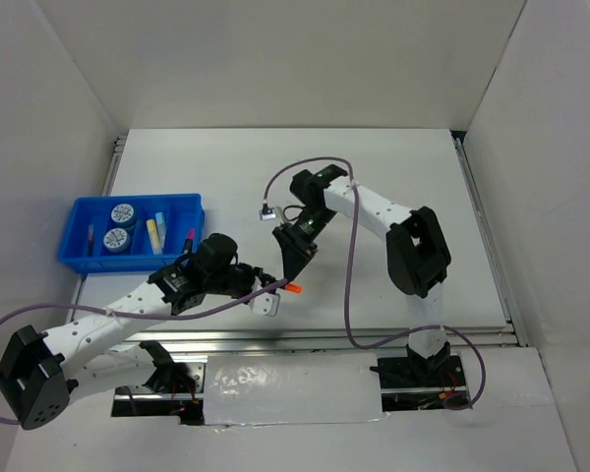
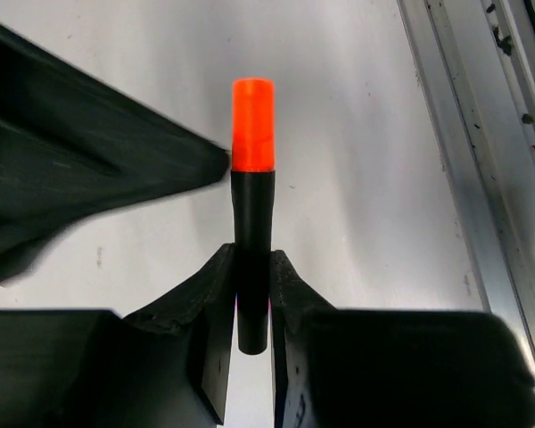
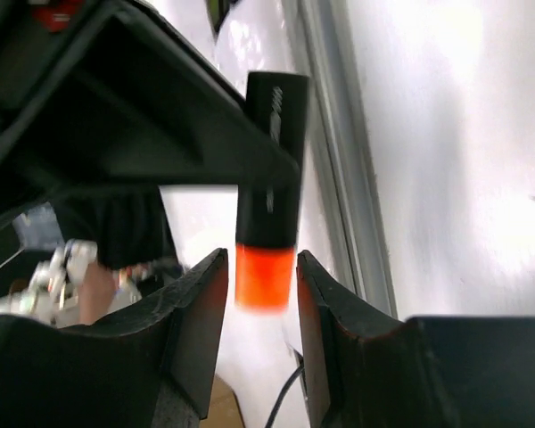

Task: Sort the stationery into containers
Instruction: Place the pen in the storage box.

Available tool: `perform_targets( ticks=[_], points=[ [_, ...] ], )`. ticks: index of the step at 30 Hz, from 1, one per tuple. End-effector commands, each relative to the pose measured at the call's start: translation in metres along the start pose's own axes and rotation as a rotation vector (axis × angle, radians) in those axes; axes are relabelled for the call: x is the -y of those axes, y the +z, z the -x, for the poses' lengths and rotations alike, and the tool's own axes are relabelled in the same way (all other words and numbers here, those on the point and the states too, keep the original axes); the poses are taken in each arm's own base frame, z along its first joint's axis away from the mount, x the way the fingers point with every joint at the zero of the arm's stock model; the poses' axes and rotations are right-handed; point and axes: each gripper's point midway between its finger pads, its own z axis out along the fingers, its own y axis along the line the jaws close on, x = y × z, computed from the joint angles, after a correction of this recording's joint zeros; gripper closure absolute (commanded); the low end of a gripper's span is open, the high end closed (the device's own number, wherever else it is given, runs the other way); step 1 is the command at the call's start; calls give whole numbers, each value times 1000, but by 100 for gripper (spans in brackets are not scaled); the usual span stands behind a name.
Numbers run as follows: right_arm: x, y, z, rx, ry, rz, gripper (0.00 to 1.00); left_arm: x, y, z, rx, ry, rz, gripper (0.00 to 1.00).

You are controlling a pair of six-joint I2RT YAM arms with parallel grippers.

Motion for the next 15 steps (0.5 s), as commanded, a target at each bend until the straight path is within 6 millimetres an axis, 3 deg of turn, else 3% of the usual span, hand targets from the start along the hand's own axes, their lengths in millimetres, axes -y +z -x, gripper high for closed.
perform_targets(
  ticks=[1,2,3,4,6,7,10,11,12,13,15],
  points=[
    [-27,-69,29,203,-24,-97,56,3,-14,10,14,-103,14,100],
    [-24,-85,37,253,-5,-136,55,7,-20,12,13,-129,16,100],
    [-24,-109,53,332,-47,-182,54,9,-24,12,9,-146,25,100],
    [-19,-141,58,419,-34,-229,54,8,-27,14,5,-165,44,100],
    [-17,-185,73,559,-59,-331,53,2,-38,14,-20,-263,108,100],
    [-14,-202,74,608,-49,-375,53,-3,-42,14,-33,-316,139,100],
    [10,-268,64,801,27,-560,52,-39,-67,0,-104,-703,352,100],
    [25,-273,59,830,48,-597,52,-42,-74,-9,-136,-798,392,100],
    [25,-282,53,858,53,-642,51,-52,-85,-30,-181,-979,502,100],
    [29,-284,49,869,70,-655,51,-62,-96,-37,-191,-1057,571,100],
    [44,-281,35,863,121,-674,52,-68,-119,-73,-256,-1284,756,100]
  ],
)
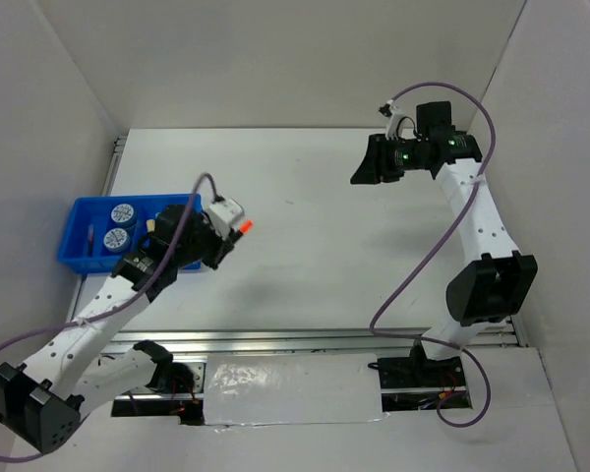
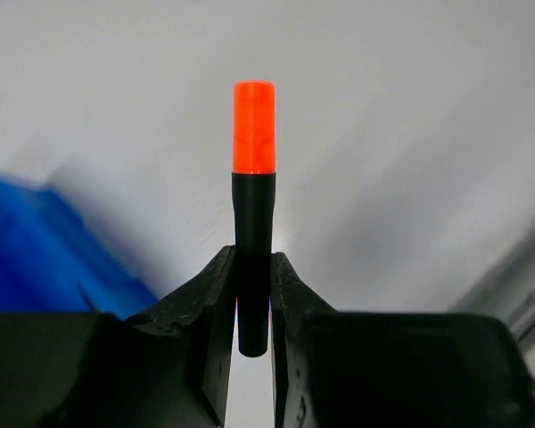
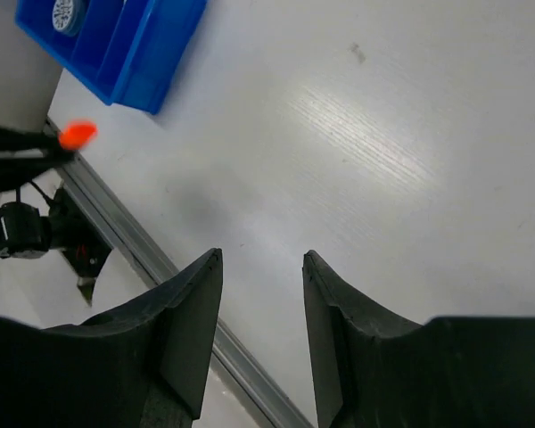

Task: Sort the stationery into containers
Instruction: Place the pen in the storage box.

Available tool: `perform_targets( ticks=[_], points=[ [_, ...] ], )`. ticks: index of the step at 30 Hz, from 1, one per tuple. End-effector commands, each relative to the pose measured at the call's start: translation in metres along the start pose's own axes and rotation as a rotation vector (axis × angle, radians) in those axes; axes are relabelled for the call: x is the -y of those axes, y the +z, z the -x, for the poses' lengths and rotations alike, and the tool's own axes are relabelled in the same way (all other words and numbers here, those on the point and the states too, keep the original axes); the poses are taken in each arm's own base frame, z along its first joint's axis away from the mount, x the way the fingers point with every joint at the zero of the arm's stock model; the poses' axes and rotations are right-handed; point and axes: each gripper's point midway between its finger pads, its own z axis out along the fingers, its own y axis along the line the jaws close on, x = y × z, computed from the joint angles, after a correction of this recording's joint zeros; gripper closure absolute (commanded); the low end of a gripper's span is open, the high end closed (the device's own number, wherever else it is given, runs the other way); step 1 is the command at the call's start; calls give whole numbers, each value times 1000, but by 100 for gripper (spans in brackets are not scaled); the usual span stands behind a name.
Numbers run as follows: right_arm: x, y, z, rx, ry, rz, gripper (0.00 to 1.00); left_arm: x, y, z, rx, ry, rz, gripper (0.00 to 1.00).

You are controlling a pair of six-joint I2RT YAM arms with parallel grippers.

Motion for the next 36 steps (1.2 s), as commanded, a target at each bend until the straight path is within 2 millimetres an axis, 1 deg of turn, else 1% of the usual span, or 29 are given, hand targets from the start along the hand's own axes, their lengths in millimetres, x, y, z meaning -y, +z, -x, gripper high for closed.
perform_targets(
  ticks=[1,2,3,4,5,6,7,8,9,10,11,12,13,16,19,20,22,23,25,26,28,29,30,31,32,36],
  points=[
    [15,9,-6,26,29,-74,52,-60,-17,-12,-28,-555,345,100],
    [19,12,-14,14,40,-78,52,-72,-19,-18,-34,-600,390,100],
    [20,12,-16,13,42,-83,52,-99,-28,-26,-19,-660,484,100],
    [22,11,-17,16,40,-98,52,-114,-30,-29,-17,-706,536,100],
    [24,12,-20,14,42,-104,52,-134,-39,-38,-18,-751,603,100],
    [25,12,-22,9,46,-109,52,-143,-33,-45,-45,-763,601,100],
    [28,12,-22,8,47,-124,52,-154,-35,-40,-34,-768,612,100],
    [29,12,-23,1,53,-129,53,-166,-39,-46,-42,-792,637,100],
    [29,13,-25,-6,58,-128,53,-173,-32,-51,-63,-792,625,100],
    [30,13,-26,-12,64,-127,53,-176,-29,-46,-54,-787,595,100],
    [30,16,-28,-22,73,-117,53,-186,-31,-51,-57,-798,614,98],
    [28,16,-30,-26,74,-107,53,-190,-25,-59,-85,-810,615,97],
    [30,18,-33,-30,79,-106,53,-193,-23,-54,-81,-804,593,97],
    [30,17,-34,-25,71,-114,53,-201,-12,-61,-112,-807,588,95],
    [33,16,-36,-33,79,-137,54,-205,-3,-75,-147,-808,613,90],
    [35,17,-36,-35,81,-140,54,-205,2,-84,-173,-821,610,87],
    [36,18,-39,-44,88,-139,54,-206,7,-91,-198,-823,609,83],
    [36,18,-39,-44,88,-143,54,-206,12,-99,-224,-838,611,82],
    [40,18,-41,-48,92,-157,54,-207,16,-103,-244,-844,607,80],
    [41,19,-42,-52,94,-162,53,-205,20,-111,-273,-854,600,79],
    [46,19,-43,-57,96,-184,53,-207,22,-114,-288,-855,597,76],
    [48,18,-45,-60,103,-189,54,-206,25,-117,-302,-855,592,67],
    [51,19,-48,-66,111,-200,53,-208,26,-115,-302,-850,590,62],
    [52,18,-48,-63,110,-206,53,-209,26,-113,-302,-843,586,51],
    [55,17,-49,-59,110,-215,53,-208,27,-112,-307,-836,576,44],
    [65,11,-54,-56,124,-256,51,-207,23,-91,-277,-787,527,23]
  ],
)
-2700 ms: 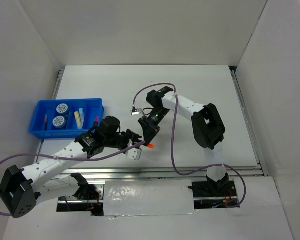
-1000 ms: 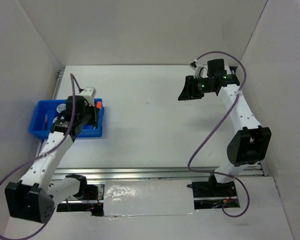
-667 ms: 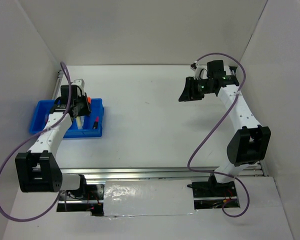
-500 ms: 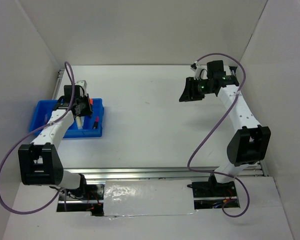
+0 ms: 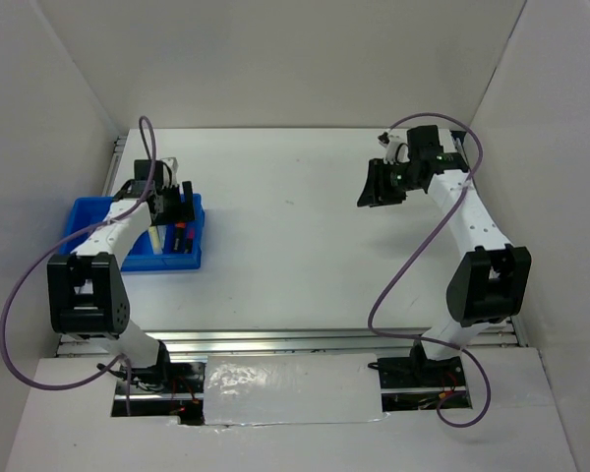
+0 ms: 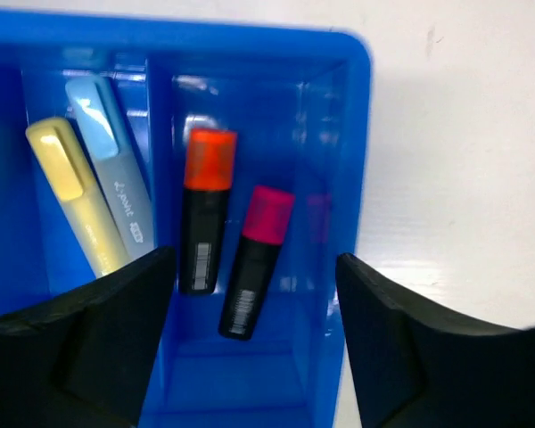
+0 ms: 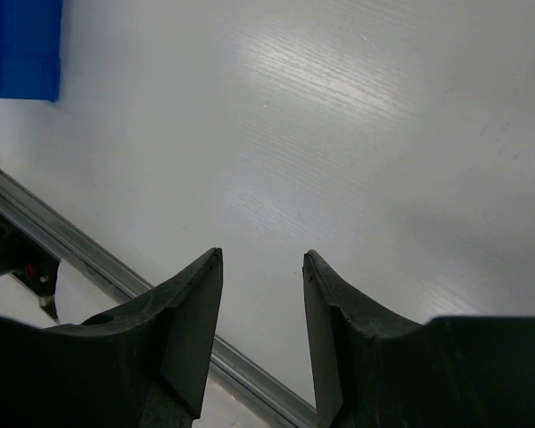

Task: Sort the stationery into containers
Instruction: Place the pen in the storage box, then reset both arms

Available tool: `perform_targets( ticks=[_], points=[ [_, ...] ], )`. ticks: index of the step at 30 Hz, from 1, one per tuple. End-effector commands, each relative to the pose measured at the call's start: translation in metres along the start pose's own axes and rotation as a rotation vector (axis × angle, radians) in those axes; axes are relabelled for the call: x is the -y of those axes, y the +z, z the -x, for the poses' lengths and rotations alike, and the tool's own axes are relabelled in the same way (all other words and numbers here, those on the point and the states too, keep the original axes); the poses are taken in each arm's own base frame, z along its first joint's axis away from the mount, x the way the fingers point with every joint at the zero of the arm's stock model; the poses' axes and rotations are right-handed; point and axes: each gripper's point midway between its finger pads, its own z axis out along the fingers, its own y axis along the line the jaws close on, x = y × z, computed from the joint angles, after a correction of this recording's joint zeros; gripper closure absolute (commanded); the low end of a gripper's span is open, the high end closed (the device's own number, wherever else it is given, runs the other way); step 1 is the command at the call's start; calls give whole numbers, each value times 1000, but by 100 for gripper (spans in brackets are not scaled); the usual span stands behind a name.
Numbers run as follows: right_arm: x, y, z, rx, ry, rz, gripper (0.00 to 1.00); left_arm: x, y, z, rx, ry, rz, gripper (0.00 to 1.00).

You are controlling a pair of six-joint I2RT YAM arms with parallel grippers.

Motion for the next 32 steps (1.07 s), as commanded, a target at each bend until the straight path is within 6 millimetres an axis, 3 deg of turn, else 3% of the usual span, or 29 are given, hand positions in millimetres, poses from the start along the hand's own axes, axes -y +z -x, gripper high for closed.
perform_targets(
  ticks=[1,6,7,8,9,11,14,16,18,19,25,32],
  points=[
    [10,-8,7,51,21,-45,51,16,-23,30,88,68,-59,13],
    [23,-28,20,130,49,-103,52,33,-64,63,206,154,-121,11],
    [27,-32,25,154,50,-131,52,36,-73,71,230,177,-132,1],
    [27,-36,29,179,52,-146,52,42,-85,89,271,196,-156,1],
    [47,-53,41,241,78,-208,51,47,-86,87,245,222,-189,1],
    [56,-71,57,309,83,-261,48,51,-100,110,288,232,-199,1],
    [74,-99,78,379,77,-336,35,48,-107,137,338,234,-179,1],
    [83,-120,93,423,66,-381,34,44,-111,157,391,240,-150,1],
    [90,-133,103,452,53,-414,15,40,-114,173,425,232,-126,1],
    [93,-140,111,473,43,-436,1,38,-113,177,429,228,-113,1],
    [96,-159,142,525,13,-464,0,29,-112,198,429,192,-148,1],
    [91,-159,155,543,9,-428,0,13,-110,206,450,140,-108,1]
  ],
)
